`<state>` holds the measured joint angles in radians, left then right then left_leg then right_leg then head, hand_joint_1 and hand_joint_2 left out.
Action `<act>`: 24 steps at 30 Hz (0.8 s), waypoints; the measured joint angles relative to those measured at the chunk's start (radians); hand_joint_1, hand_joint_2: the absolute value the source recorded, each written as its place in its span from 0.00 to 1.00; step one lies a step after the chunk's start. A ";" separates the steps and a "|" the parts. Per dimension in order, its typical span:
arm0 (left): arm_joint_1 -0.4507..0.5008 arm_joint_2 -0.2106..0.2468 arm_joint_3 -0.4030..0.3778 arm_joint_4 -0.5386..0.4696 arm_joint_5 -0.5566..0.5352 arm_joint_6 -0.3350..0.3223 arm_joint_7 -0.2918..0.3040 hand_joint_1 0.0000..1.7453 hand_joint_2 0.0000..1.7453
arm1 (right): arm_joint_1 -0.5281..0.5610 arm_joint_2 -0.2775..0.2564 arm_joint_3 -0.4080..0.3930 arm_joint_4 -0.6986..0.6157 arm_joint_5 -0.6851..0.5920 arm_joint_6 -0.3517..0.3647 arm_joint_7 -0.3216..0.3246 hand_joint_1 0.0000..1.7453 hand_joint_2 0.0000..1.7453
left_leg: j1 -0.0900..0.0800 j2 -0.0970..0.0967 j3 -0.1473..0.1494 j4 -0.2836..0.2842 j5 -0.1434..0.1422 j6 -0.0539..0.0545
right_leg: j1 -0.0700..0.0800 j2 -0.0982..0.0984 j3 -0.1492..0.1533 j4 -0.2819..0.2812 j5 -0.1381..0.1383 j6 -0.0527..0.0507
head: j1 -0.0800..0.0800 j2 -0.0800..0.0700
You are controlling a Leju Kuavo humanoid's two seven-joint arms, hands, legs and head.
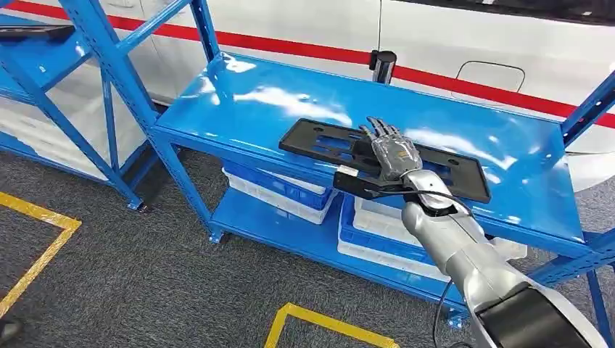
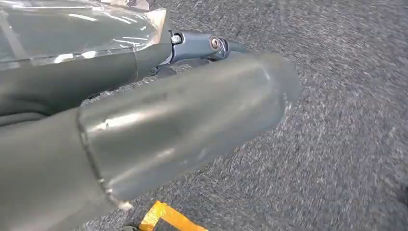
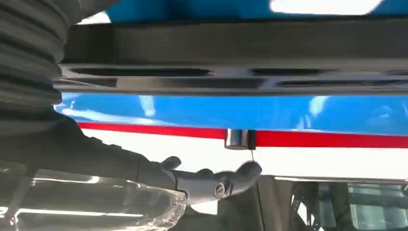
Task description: Take the parts from the cabinet and place them on the table.
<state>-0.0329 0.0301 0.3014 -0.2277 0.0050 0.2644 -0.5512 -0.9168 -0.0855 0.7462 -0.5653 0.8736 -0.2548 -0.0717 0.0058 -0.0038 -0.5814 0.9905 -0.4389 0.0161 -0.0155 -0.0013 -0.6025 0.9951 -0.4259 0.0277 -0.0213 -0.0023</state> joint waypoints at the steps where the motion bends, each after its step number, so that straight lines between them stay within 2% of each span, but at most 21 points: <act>1: -0.001 0.000 0.000 0.000 -0.002 0.000 0.000 0.00 0.00 | 0.001 0.000 0.000 0.000 0.000 0.000 0.000 0.00 1.00 | 0.002 0.000 0.001 -0.001 0.000 -0.003 | 0.004 0.000 0.000 0.003 -0.001 -0.005 | 0.000 0.000; 2: -0.001 0.000 0.000 0.000 -0.002 0.000 0.000 0.00 0.00 | 0.000 -0.002 0.000 0.000 0.000 0.000 0.000 0.00 1.00 | 0.005 0.001 0.002 -0.003 0.000 -0.009 | 0.006 0.001 0.000 0.003 -0.002 -0.012 | 0.001 0.000; 4: -0.002 0.000 0.000 0.000 -0.002 0.000 0.002 0.00 0.00 | -0.002 -0.001 0.000 0.000 0.000 0.000 0.000 0.00 1.00 | 0.011 0.001 0.000 0.014 -0.015 -0.020 | -0.007 0.004 0.011 -0.005 0.003 -0.026 | 0.001 0.000; 5: -0.002 0.000 0.000 0.000 -0.003 0.000 0.002 0.00 0.00 | -0.003 -0.001 0.000 0.000 0.000 0.000 0.000 0.05 1.00 | 0.012 0.001 -0.020 0.062 -0.047 -0.024 | -0.007 0.004 0.013 -0.005 0.000 -0.036 | -0.006 0.000; 6: -0.004 0.001 0.000 0.000 -0.003 0.000 0.002 0.00 0.00 | -0.002 0.000 0.000 0.000 0.000 0.000 0.000 0.17 1.00 | 0.014 0.001 -0.056 0.135 -0.085 -0.028 | -0.006 0.004 0.015 -0.005 -0.001 -0.037 | -0.005 0.000; 7: -0.004 0.001 0.000 0.000 -0.003 0.002 -0.005 0.00 0.00 | 0.000 0.000 0.000 0.001 0.000 0.000 0.000 0.88 1.00 | 0.014 0.001 -0.099 0.217 -0.120 -0.033 | -0.005 0.004 0.016 -0.005 -0.001 -0.038 | -0.005 0.000; 15: -0.004 0.001 0.000 0.000 -0.003 0.002 -0.005 0.00 0.00 | 0.000 0.000 0.000 0.001 0.000 0.000 0.000 0.88 1.00 | 0.014 0.001 -0.099 0.217 -0.120 -0.033 | -0.005 0.004 0.016 -0.005 -0.001 -0.038 | -0.005 0.000; 17: -0.003 0.000 0.000 0.000 -0.003 0.005 -0.016 0.00 0.00 | 0.001 0.000 0.000 0.001 -0.001 0.002 0.000 0.92 1.00 | 0.014 0.001 -0.125 0.262 -0.136 -0.035 | -0.004 0.005 0.015 -0.004 -0.002 -0.038 | -0.006 0.000; 18: -0.003 0.000 0.000 0.000 -0.003 0.006 -0.019 0.00 0.00 | 0.001 0.000 0.000 0.002 -0.001 0.002 0.000 0.90 1.00 | 0.014 0.001 -0.130 0.269 -0.138 -0.035 | -0.004 0.005 0.015 -0.004 -0.002 -0.039 | -0.006 0.000; 19: 0.000 -0.004 0.000 -0.008 0.006 0.069 -0.097 0.00 0.00 | 0.007 -0.001 0.000 0.007 -0.011 0.004 -0.005 0.84 1.00 | 0.015 0.001 -0.146 0.259 -0.090 -0.032 | -0.002 0.006 0.018 -0.004 -0.005 -0.041 | -0.006 0.000; 20: 0.002 -0.005 0.000 -0.013 0.006 0.083 -0.105 0.00 1.00 | 0.007 -0.001 0.000 0.007 -0.011 0.004 -0.005 0.84 1.00 | 0.015 0.001 -0.136 0.237 -0.076 -0.031 | -0.002 0.006 0.019 -0.004 -0.005 -0.041 | -0.006 0.000; 21: 0.017 -0.019 0.006 -0.083 0.021 0.166 -0.110 0.00 1.00 | 0.005 -0.002 -0.002 0.007 -0.015 0.003 -0.018 0.80 1.00 | 0.014 0.001 -0.030 0.021 0.020 -0.017 | 0.001 0.010 0.023 -0.004 -0.008 -0.037 | -0.006 0.000; 22: 0.016 -0.030 0.021 -0.091 0.032 0.194 -0.110 0.00 1.00 | 0.005 -0.003 -0.002 0.007 -0.016 0.003 -0.024 0.81 1.00 | 0.011 0.001 -0.024 0.003 0.021 -0.016 | 0.015 0.011 0.019 0.002 -0.016 -0.032 | -0.002 0.000; 23: 0.032 -0.045 0.024 -0.133 0.021 0.229 -0.110 0.00 1.00 | 0.005 -0.005 -0.003 0.007 -0.019 0.002 -0.034 0.83 1.00 | -0.003 -0.001 -0.024 0.005 0.021 -0.014 | 0.019 0.011 0.020 -0.001 -0.014 -0.026 | -0.003 0.000; 24: 0.049 -0.063 0.037 -0.190 0.014 0.294 -0.110 0.00 1.00 | -0.001 -0.006 -0.003 0.007 -0.021 0.002 -0.045 0.84 1.00 | -0.010 -0.004 -0.024 0.006 0.020 -0.002 | 0.014 0.009 0.023 -0.005 -0.014 -0.020 | -0.002 0.000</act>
<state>0.0160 -0.0324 0.3388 -0.4178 0.0187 0.5581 -0.6615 -0.9174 -0.0916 0.7431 -0.5581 0.8530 -0.2533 -0.1171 -0.0044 -0.0075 -0.6057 0.9960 -0.4191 0.0141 -0.0019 0.0080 -0.5791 0.9898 -0.4401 0.0078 -0.0236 -0.0023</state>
